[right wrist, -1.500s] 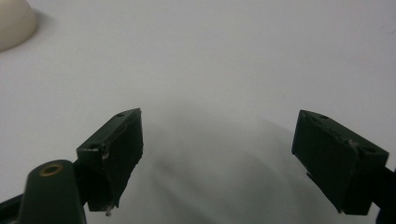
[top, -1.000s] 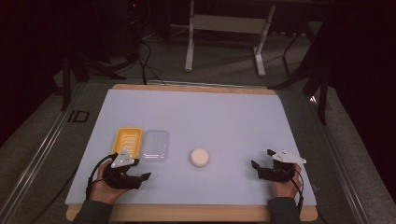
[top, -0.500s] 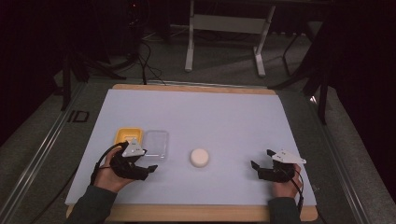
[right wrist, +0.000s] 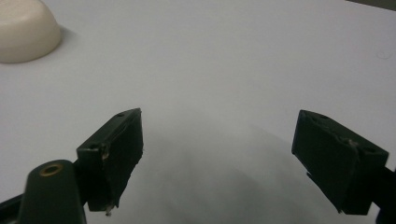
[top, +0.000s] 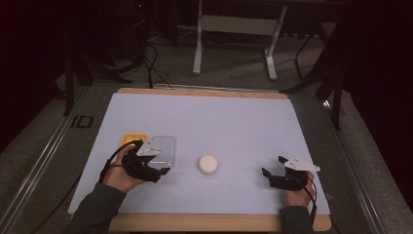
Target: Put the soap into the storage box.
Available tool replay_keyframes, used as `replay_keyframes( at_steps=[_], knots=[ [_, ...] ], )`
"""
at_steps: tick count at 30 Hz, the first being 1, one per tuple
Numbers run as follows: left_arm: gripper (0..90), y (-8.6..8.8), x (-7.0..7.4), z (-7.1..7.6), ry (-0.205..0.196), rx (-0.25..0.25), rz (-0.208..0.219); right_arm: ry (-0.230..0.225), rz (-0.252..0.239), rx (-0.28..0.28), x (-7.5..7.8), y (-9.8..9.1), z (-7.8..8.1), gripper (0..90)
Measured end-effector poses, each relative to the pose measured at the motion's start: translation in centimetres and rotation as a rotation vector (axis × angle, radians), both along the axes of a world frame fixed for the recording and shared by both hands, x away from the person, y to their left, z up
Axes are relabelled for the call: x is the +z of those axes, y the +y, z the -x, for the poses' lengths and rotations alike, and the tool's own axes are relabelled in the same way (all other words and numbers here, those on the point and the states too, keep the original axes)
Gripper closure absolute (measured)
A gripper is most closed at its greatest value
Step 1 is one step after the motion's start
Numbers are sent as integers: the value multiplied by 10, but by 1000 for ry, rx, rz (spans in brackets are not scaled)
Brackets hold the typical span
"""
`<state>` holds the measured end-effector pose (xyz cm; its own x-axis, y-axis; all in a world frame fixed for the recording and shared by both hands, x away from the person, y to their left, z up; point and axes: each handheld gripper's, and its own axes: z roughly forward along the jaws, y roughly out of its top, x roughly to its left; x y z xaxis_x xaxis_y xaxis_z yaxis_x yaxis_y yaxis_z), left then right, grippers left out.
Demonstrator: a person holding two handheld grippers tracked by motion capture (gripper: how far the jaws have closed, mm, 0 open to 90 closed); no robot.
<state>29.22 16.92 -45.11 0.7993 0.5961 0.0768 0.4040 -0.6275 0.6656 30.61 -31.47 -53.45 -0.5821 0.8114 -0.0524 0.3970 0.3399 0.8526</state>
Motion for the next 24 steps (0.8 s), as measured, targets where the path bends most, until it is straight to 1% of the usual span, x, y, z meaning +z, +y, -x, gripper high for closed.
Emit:
replay_keyframes(
  at_steps=[1, 3, 4, 6, 13, 14, 17, 22, 24],
  knots=[
    [305, 0, 0, 0, 0, 0, 0, 0, 0, 0, 0, 0, 0, 162],
    [305, -3, 2, -3, 3, -9, -15, 0, 1, 3, 0, 0, 0, 162],
    [305, -4, 2, -4, 6, -8, -10, -1, 2, 3, 0, 0, 0, 162],
    [305, -6, 4, -7, 17, -13, -15, -3, 0, 4, 0, 0, 0, 162],
    [305, -15, 8, -16, 19, -23, -31, -5, 6, 9, 0, 1, 1, 162],
    [305, -16, 9, -17, 18, -28, -37, -5, 6, 9, 0, 1, 1, 162],
    [306, -20, 11, -21, 22, -39, -34, -7, 3, 9, 0, 0, 1, 163],
    [306, -28, 10, -28, 33, -66, -60, -8, -2, 6, 0, 0, 1, 162],
    [306, -32, 10, -29, 37, -72, -61, -10, -5, 8, 0, 0, 1, 163]
  ],
)
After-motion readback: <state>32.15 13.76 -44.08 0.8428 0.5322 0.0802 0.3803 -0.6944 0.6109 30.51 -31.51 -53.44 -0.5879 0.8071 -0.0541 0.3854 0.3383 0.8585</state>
